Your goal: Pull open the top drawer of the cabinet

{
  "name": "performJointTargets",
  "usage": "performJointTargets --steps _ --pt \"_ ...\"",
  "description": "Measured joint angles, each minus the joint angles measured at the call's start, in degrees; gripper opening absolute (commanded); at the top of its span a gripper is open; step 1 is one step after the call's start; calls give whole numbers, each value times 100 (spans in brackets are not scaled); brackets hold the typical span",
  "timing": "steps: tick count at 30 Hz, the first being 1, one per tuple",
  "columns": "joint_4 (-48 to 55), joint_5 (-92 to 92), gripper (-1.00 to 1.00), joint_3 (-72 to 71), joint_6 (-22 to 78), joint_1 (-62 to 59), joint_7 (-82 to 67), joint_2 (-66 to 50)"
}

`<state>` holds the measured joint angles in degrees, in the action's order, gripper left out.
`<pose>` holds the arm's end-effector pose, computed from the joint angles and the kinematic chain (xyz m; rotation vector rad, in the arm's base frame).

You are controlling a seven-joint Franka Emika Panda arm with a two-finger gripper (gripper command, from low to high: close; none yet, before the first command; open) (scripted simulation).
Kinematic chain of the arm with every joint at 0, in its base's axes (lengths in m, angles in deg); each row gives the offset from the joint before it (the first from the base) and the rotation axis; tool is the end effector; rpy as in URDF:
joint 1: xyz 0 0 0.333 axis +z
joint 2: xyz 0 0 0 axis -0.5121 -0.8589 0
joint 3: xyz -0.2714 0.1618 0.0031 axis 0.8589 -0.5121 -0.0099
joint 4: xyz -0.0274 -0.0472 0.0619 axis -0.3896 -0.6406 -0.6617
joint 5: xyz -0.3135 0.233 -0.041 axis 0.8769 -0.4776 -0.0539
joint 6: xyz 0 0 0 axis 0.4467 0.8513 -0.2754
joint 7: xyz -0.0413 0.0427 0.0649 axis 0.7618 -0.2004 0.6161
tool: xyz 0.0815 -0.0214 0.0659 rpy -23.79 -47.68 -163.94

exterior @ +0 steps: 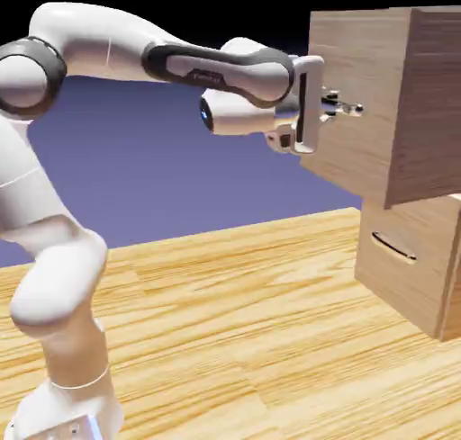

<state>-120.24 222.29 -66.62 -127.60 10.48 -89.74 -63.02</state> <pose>0.4419 0.0857 0.5799 -0.6141 1.4807 -0.6136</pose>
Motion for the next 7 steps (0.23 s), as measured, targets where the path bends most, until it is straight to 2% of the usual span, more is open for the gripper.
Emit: performJointTargets --steps 3,4,7 --pt "-493 95 -100 228 -143 275 210 623" --pt "-566 105 100 259 -170 315 235 719" --pt "-711 110 100 319 -245 392 263 926"
